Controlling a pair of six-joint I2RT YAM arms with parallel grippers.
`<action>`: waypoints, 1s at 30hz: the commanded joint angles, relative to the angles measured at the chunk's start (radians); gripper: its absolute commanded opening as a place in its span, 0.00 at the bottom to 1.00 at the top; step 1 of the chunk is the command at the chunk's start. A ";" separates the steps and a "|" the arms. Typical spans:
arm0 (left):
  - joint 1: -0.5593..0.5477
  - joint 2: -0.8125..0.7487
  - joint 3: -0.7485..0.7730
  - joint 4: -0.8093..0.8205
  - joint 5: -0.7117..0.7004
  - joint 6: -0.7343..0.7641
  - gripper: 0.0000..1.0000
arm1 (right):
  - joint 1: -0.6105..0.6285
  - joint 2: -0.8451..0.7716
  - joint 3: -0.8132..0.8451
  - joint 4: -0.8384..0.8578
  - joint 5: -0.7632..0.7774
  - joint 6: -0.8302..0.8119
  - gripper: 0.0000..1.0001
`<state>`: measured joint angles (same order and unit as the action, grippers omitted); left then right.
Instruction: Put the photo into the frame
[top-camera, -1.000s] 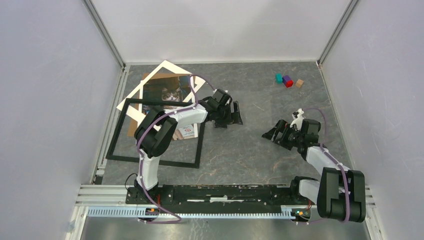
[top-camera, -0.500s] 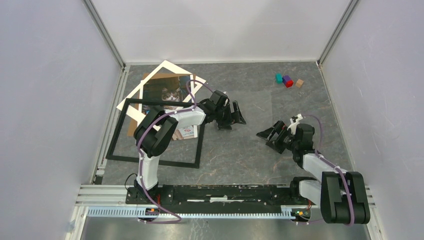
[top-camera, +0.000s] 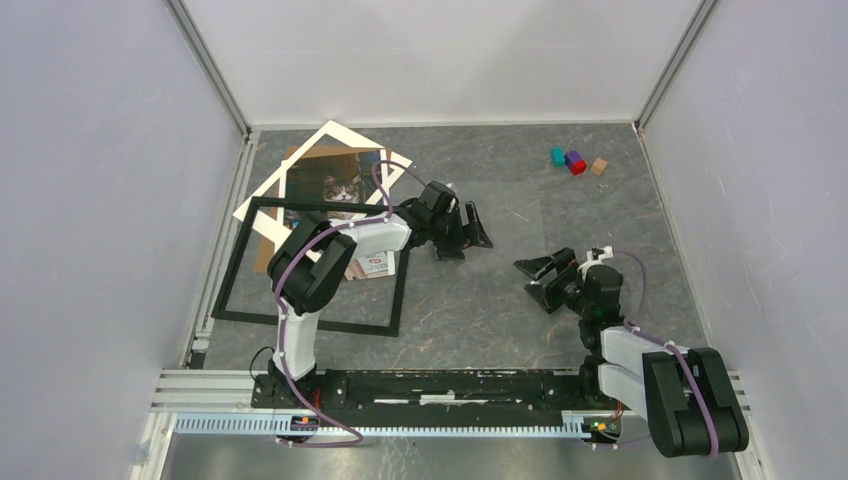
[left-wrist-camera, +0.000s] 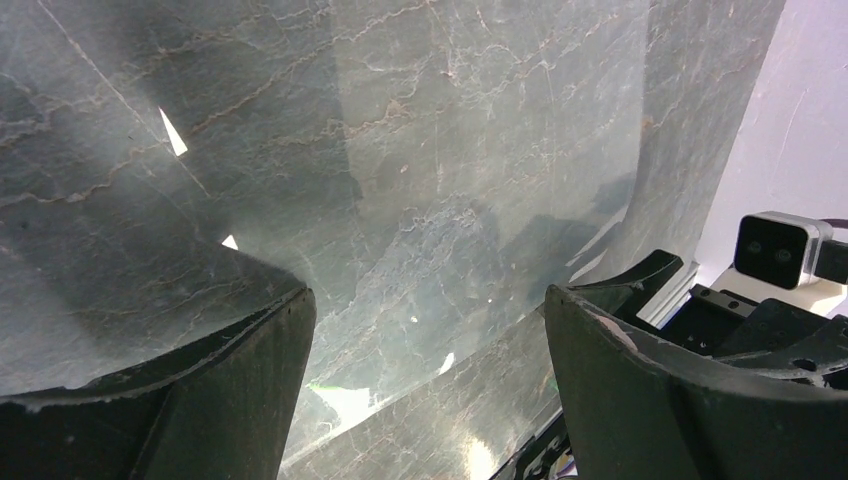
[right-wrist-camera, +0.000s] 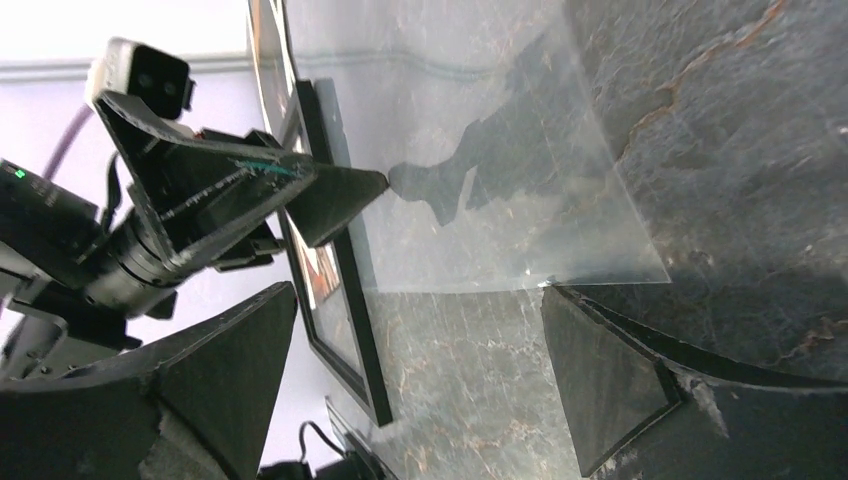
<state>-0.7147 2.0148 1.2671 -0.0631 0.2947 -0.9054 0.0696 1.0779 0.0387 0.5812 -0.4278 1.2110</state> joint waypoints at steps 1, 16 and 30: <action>-0.010 0.027 -0.049 -0.099 -0.006 -0.013 0.92 | 0.012 0.020 -0.063 0.291 0.161 0.112 0.98; -0.008 0.010 -0.060 -0.090 0.005 -0.010 0.93 | -0.058 -0.017 0.109 -0.039 0.210 -0.192 0.98; -0.008 0.017 -0.064 -0.089 0.003 -0.011 0.93 | -0.185 0.240 0.300 -0.232 -0.094 -0.500 0.98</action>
<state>-0.7147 2.0064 1.2404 -0.0227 0.3008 -0.9092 -0.1154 1.2968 0.3279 0.3702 -0.4572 0.7998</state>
